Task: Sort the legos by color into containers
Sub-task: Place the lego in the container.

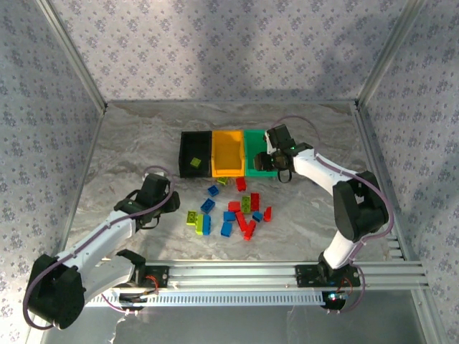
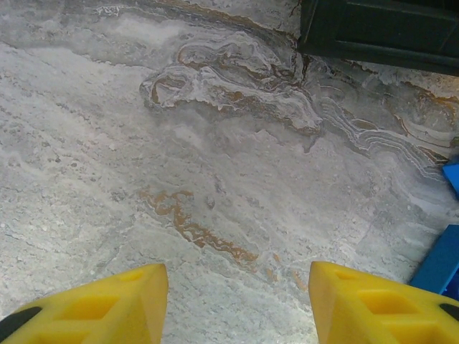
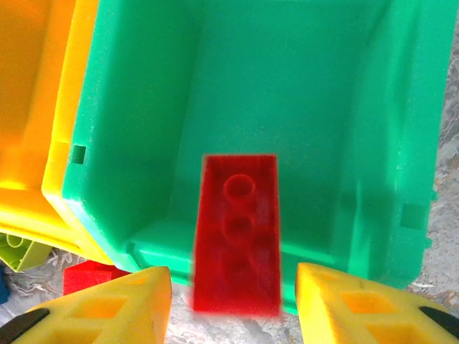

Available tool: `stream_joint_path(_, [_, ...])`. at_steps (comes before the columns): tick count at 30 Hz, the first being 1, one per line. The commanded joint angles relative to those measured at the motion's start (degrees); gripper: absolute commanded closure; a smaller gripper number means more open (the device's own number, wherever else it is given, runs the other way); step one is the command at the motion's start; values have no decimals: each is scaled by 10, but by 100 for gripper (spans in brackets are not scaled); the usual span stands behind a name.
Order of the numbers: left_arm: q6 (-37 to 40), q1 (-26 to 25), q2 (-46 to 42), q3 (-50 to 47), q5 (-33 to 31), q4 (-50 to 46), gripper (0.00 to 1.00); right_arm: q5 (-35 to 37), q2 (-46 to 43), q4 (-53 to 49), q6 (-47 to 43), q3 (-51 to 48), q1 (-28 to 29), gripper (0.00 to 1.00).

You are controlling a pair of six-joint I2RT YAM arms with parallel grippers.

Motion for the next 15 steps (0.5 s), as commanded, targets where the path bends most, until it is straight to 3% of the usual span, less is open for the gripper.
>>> stream_joint_path(1, [-1, 4, -2, -2, 14, -4, 46, -15, -31, -19, -4, -1, 0, 46])
stream_joint_path(6, [1, 4, 9, 0, 22, 1, 46, 10, -113, -8, 16, -69, -13, 46])
stream_joint_path(8, [5, 4, 10, 0, 25, 3, 46, 31, -156, 4, 26, -116, -30, 36])
stream_joint_path(11, [6, 5, 8, -1, 26, 6, 46, 45, -204, 3, 43, -173, -81, 31])
stream_joint_path(15, [8, 6, 9, -1, 26, 9, 46, 21, -236, -30, 57, -213, -177, 32])
